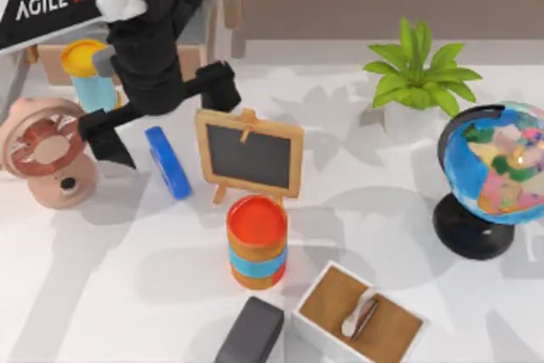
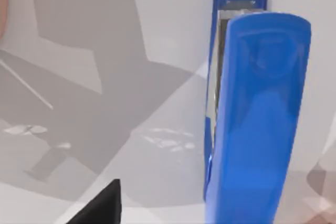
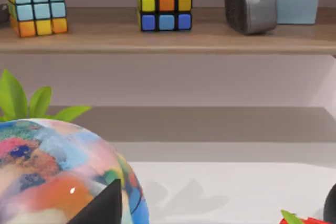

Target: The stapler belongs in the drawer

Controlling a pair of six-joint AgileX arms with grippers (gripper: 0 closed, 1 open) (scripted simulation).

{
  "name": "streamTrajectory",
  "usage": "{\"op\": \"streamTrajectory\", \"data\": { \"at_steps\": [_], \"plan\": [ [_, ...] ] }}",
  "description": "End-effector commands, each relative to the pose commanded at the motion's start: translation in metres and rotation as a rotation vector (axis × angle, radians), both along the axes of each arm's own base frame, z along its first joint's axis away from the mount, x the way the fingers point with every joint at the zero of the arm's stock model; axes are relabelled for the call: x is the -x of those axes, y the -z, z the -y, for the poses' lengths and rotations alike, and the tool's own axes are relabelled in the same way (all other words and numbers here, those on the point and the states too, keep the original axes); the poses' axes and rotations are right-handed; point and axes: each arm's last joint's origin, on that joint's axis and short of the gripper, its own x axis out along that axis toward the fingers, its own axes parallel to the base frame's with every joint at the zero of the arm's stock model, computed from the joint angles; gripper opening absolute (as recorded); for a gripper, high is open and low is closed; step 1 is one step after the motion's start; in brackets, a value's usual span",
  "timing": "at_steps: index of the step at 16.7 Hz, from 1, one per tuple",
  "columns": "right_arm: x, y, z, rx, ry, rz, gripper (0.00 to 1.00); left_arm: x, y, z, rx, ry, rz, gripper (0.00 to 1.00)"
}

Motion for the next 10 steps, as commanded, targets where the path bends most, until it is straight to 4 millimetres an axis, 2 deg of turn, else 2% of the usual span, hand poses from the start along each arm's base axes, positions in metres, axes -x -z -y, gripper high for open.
{"op": "streamTrajectory", "data": {
  "at_steps": [10],
  "plan": [
    [0.0000,0.0000,0.0000,0.000,0.000,0.000,1.00,-0.0039,0.0099,-0.0011,-0.011,-0.009,-0.023,1.00]
  ]
}}
